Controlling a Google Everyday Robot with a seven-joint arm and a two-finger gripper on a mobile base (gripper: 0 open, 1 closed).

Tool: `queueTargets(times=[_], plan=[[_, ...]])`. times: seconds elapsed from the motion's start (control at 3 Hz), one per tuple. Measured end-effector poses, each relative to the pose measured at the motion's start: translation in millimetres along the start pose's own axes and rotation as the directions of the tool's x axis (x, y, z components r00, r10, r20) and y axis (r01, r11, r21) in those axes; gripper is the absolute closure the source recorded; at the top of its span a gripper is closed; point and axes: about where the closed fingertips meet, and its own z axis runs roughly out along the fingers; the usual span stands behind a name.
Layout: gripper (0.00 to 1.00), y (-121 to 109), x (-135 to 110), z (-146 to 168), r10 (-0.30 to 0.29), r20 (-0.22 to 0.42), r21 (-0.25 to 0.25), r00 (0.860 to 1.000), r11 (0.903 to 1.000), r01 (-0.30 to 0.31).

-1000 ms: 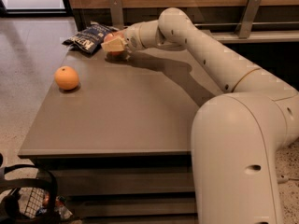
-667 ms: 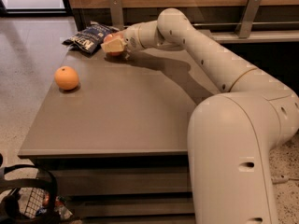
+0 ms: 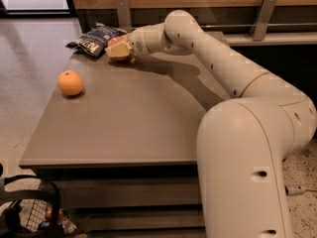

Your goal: Move apple near blue chip bag

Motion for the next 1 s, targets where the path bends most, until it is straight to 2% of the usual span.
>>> queueTargets(times=[0.67, 1.0], plan=[[0.05, 3.7, 1.1, 5.6, 0.001, -0.002, -0.009, 1.000, 1.0000, -0.001], [0.00, 4.9, 1.4, 7.3, 0.001, -0.002, -0.012, 1.000, 0.9999, -0.001]])
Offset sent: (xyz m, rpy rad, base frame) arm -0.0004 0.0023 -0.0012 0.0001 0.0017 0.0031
